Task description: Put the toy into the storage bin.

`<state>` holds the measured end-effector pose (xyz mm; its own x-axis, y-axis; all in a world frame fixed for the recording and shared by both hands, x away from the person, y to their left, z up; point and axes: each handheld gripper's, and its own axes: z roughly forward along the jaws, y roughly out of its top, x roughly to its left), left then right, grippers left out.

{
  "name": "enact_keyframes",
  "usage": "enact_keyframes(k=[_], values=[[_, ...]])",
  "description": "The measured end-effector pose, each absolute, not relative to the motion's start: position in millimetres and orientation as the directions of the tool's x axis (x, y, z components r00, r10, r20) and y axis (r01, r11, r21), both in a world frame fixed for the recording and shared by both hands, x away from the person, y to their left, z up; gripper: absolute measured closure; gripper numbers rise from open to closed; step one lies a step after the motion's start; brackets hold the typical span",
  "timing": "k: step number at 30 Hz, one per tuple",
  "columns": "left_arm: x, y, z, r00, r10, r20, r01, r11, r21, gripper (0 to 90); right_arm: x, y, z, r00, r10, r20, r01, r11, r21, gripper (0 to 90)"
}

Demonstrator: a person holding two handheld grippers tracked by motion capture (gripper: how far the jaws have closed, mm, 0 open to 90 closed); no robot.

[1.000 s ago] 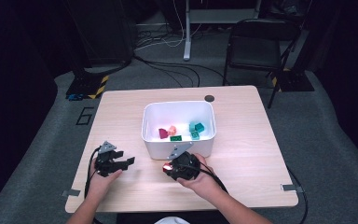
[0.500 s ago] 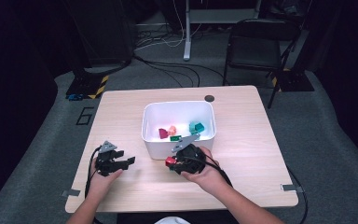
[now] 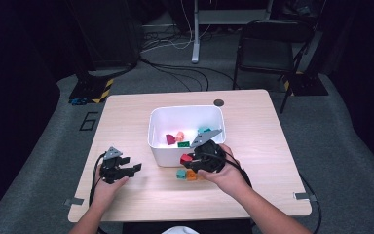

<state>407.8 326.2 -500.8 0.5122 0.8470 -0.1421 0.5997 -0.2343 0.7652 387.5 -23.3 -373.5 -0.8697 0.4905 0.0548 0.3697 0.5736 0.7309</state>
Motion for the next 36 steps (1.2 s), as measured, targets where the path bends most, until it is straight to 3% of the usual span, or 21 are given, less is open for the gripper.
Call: enact_keyframes(k=[24, 36], values=[[408, 325, -501, 0.517, 0.844, -0.145, 0.601, -0.237, 0.763, 33.9, 415, -37, -322, -0.846, 0.532, 0.034, 0.373, 0.546, 0.75, 66.6], [408, 326, -501, 0.516, 0.845, -0.144, 0.601, -0.237, 0.763, 34.1, 445, -27, -319, -0.823, 0.567, 0.023, 0.39, 0.536, 0.749, 66.6]])
